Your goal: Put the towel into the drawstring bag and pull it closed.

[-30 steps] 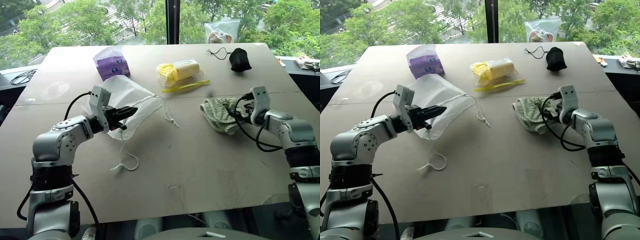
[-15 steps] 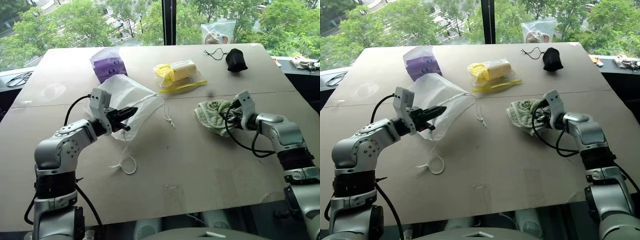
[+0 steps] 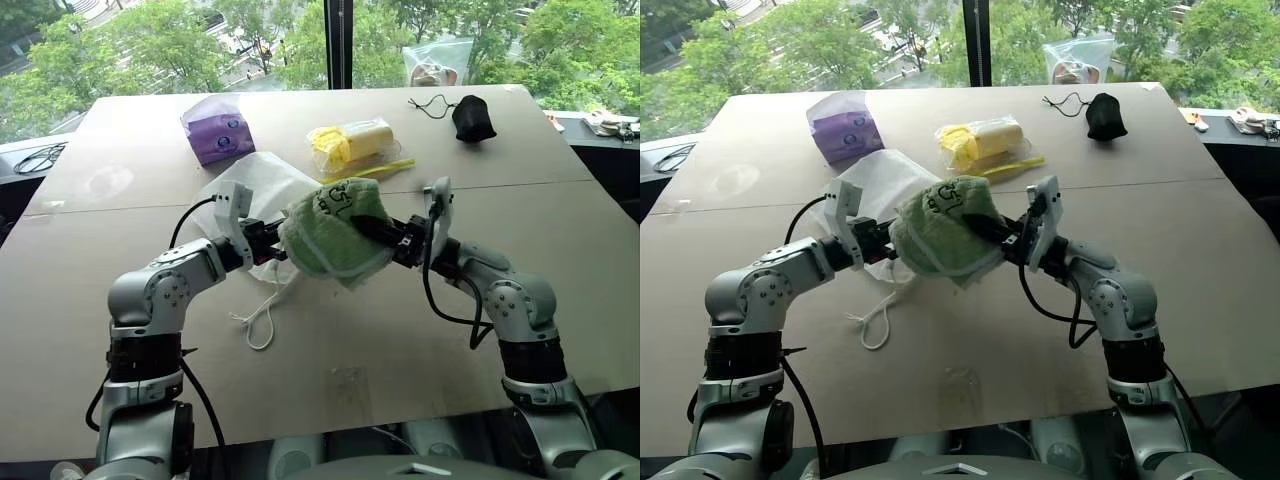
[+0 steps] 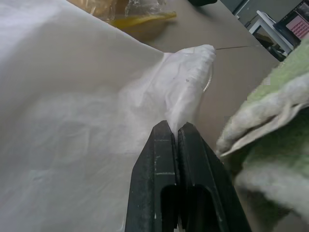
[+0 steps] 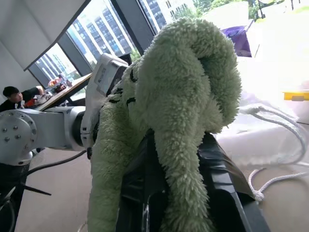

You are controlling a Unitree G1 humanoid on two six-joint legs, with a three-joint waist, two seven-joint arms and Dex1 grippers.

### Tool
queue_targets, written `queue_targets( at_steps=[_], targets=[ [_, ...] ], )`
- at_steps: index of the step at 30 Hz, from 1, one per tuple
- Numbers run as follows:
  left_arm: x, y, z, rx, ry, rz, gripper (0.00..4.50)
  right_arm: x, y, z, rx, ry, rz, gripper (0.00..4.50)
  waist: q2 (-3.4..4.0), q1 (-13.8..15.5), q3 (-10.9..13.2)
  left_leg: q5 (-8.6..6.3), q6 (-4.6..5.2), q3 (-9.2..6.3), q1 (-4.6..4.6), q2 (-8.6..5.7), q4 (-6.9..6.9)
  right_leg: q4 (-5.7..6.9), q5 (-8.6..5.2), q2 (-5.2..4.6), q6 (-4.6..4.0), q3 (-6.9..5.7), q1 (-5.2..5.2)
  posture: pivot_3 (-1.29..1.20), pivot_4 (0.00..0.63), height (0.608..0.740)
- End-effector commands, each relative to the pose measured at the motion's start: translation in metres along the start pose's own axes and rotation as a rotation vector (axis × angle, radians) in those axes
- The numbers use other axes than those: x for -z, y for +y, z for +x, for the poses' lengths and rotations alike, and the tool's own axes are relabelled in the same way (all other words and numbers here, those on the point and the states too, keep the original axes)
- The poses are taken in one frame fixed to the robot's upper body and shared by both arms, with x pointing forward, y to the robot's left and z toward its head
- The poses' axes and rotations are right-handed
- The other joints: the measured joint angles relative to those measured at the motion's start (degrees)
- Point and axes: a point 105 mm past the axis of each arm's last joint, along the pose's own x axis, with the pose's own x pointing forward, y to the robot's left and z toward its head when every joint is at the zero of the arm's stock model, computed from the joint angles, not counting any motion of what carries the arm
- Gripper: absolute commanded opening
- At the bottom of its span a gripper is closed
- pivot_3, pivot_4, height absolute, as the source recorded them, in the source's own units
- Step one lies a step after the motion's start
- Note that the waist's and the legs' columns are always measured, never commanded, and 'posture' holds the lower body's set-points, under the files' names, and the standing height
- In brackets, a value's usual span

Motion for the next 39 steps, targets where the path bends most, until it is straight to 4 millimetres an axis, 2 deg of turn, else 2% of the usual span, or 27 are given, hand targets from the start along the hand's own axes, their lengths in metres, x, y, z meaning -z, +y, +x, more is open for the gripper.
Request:
queue_targets(
  at_steps=[1,4,8,11,14,15,18,23,28,31,33,36,38,39],
  targets=[
    [-0.025,-0.034,0.002,0.135,-0.07,0.059,0.0,0.023,-0.002,0.026,0.032,0.084,-0.148,0.01,0.0,0.05,0.0,0.0,0.0,0.01,-0.02,-0.01,0.0,-0.01,0.0,-0.02,0.0,0.01,0.0,0.0,0.15,0.74],
    [-0.032,-0.041,0.0,0.161,-0.093,0.06,0.0,0.038,-0.002,0.037,0.022,0.144,-0.222,0.01,0.01,0.04,0.01,0.0,-0.01,0.02,-0.04,-0.08,0.0,-0.03,0.0,-0.1,0.0,0.02,0.0,0.0,0.15,0.74],
    [-0.044,-0.043,-0.005,0.156,-0.132,0.06,0.0,0.049,-0.007,0.04,-0.02,0.247,-0.401,0.01,0.0,0.06,0.01,0.01,-0.01,0.0,-0.04,-0.1,0.0,-0.03,0.01,-0.13,0.01,0.01,0.0,0.0,0.15,0.74],
    [-0.043,-0.05,-0.007,0.176,-0.126,0.067,0.0,0.055,-0.014,0.041,-0.027,0.319,-0.504,0.01,0.0,-0.12,0.01,0.01,-0.01,0.01,-0.03,-0.1,0.0,-0.03,0.01,-0.13,0.0,0.03,0.0,0.0,0.15,0.74],
    [-0.03,-0.052,-0.012,0.176,-0.085,0.073,0.0,0.048,-0.03,0.05,0.06,0.352,-0.578,0.01,0.0,-0.3,0.01,0.01,-0.01,0.02,0.02,-0.1,0.0,0.0,0.01,-0.12,0.0,0.06,0.01,0.0,0.15,0.74],
    [-0.025,-0.052,-0.013,0.172,-0.068,0.07,0.0,0.042,-0.031,0.054,0.082,0.324,-0.532,0.01,0.0,-0.34,0.01,0.01,-0.02,0.02,0.03,-0.1,-0.01,0.01,0.0,-0.11,0.0,0.07,0.0,0.0,0.15,0.74],
    [-0.012,-0.047,-0.021,0.139,-0.031,0.064,0.0,0.021,-0.025,0.064,0.095,0.156,-0.203,0.01,0.01,-0.23,0.01,0.01,-0.03,-0.06,0.01,-0.03,-0.02,0.02,0.0,-0.09,-0.02,0.11,0.01,0.0,0.15,0.74],
    [0.001,-0.035,-0.038,0.069,0.008,0.046,0.0,-0.001,-0.017,0.058,0.037,0.009,0.135,0.01,0.03,0.02,0.03,0.01,-0.03,-0.11,-0.06,-0.02,-0.02,-0.02,0.02,-0.25,-0.04,0.09,0.01,0.0,0.15,0.74],
    [0.0,-0.025,-0.047,0.031,0.013,0.037,0.0,-0.011,-0.009,0.051,-0.014,-0.035,0.295,0.01,0.06,0.05,0.05,0.01,-0.03,-0.15,-0.07,-0.08,-0.03,-0.03,0.01,-0.42,-0.05,-0.01,0.01,0.0,0.15,0.74],
    [-0.002,-0.028,-0.046,0.045,0.01,0.034,0.0,-0.015,-0.011,0.054,0.004,-0.048,0.36,0.01,0.06,-0.04,0.05,0.01,-0.03,-0.14,-0.06,-0.09,-0.04,-0.03,0.01,-0.22,-0.04,-0.04,0.01,0.0,0.15,0.74],
    [-0.003,-0.039,-0.038,0.088,0.004,0.023,0.0,-0.009,-0.017,0.064,0.072,-0.042,0.396,0.01,0.06,-0.06,0.05,0.01,-0.03,-0.13,-0.06,-0.09,-0.04,-0.03,0.01,-0.2,-0.04,-0.03,0.01,0.0,0.15,0.74],
    [0.0,-0.052,-0.024,0.133,0.002,0.011,0.0,0.009,-0.017,0.076,0.117,0.014,0.41,0.01,0.05,0.05,0.05,0.01,-0.03,-0.12,-0.05,-0.14,-0.04,-0.04,0.01,-0.23,-0.03,-0.03,0.03,0.0,0.15,0.74],
    [0.001,-0.056,-0.018,0.145,-0.001,0.011,0.0,0.016,-0.016,0.08,0.119,0.029,0.412,1.01,0.06,-0.1,0.05,0.01,-0.03,-0.12,-0.07,-0.17,-0.04,-0.06,0.01,-0.23,-0.03,0.0,0.03,0.0,0.15,0.74],
    [0.0,-0.056,-0.016,0.142,-0.007,0.011,0.0,0.016,-0.014,0.08,0.113,0.038,0.387,1.38,0.06,-0.15,0.05,0.01,-0.02,-0.09,-0.07,-0.17,-0.06,-0.06,0.01,-0.22,-0.03,0.03,0.01,0.0,0.15,0.74]
  ],
)
